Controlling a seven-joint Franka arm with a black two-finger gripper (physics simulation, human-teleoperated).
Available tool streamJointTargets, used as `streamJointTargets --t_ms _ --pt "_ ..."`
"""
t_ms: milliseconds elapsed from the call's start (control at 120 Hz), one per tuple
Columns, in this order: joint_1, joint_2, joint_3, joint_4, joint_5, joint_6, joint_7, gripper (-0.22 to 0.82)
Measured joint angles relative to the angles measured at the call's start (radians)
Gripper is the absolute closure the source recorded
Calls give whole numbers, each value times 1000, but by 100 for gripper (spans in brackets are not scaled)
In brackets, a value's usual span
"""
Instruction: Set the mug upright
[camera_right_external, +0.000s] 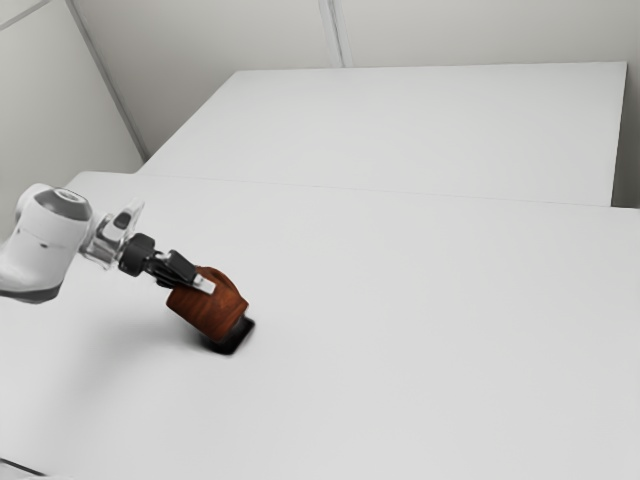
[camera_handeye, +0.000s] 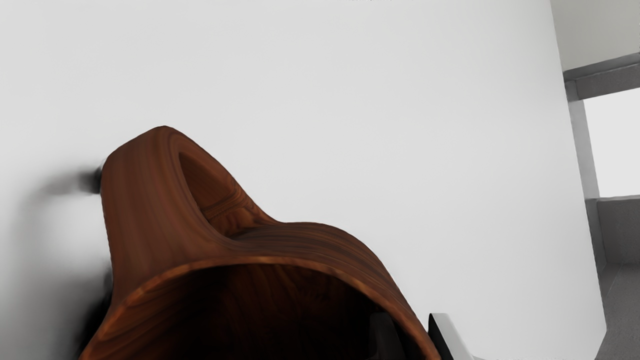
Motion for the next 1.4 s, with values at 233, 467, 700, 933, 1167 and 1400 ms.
streamJointTargets --t_ms 233,467,700,933,1167,1400 --pt "-102 -107 1 13 34 9 12 75" --pt "-324 -159 2 87 297 28 -98 77" --pt "-477 -291 17 69 613 62 -305 78" --pt "-547 -374 18 -104 787 208 -505 79" --pt "-549 -380 20 -254 853 446 -647 78" --pt "-547 -345 20 -314 867 638 -749 78"
